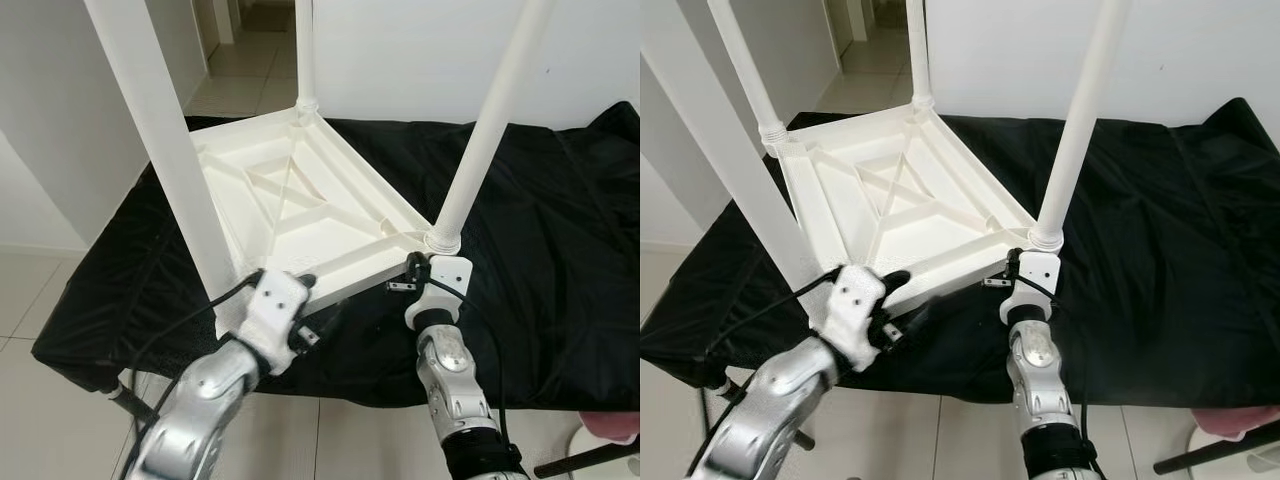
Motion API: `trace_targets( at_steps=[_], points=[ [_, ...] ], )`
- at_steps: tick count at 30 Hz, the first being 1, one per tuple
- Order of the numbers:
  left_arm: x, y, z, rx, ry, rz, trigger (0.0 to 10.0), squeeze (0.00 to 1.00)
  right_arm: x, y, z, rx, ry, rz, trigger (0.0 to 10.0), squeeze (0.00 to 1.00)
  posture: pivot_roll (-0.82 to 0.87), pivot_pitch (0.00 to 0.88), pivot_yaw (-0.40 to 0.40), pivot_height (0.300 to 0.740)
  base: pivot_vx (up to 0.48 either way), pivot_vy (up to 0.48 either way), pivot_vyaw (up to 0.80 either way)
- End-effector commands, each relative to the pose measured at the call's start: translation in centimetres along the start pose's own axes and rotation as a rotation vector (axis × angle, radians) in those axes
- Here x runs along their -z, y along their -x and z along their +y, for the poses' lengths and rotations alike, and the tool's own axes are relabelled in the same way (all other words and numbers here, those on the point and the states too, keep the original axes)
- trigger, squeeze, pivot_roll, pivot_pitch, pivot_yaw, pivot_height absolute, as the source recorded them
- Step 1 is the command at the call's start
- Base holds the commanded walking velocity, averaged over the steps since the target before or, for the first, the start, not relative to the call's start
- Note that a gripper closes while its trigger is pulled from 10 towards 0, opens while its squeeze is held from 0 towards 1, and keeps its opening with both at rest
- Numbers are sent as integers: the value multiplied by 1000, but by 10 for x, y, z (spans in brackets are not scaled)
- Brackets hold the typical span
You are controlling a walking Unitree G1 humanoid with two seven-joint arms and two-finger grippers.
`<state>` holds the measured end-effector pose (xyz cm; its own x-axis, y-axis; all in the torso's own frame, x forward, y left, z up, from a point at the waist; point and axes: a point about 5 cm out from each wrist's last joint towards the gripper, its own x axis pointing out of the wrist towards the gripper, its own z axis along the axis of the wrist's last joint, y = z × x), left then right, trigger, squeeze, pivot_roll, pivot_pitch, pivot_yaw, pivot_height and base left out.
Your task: Building children table
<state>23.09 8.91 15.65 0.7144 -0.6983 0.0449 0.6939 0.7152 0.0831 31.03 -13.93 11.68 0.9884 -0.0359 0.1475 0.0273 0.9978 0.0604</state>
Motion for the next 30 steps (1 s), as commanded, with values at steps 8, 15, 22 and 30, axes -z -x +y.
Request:
trace_targets(
  at_steps=[8,15,22,30],
  points=[
    [-8,34,4,21,-11,32,10000,0,0,-9,10,-39,-11,-1,10000,0,126,51,20,740,0,0,0],
    [-18,72,13,111,-39,160,10000,0,-3,-17,15,-54,-25,-19,10000,0,168,61,12,740,0,0,0],
    [-24,87,28,61,-77,198,10000,0,-1,-17,18,-63,-30,-13,10000,0,177,62,1,740,0,0,0],
    [-38,109,89,-240,-186,202,10000,0,-2,-18,20,-76,-27,-21,10000,0,164,65,3,740,0,0,0]
  ],
)
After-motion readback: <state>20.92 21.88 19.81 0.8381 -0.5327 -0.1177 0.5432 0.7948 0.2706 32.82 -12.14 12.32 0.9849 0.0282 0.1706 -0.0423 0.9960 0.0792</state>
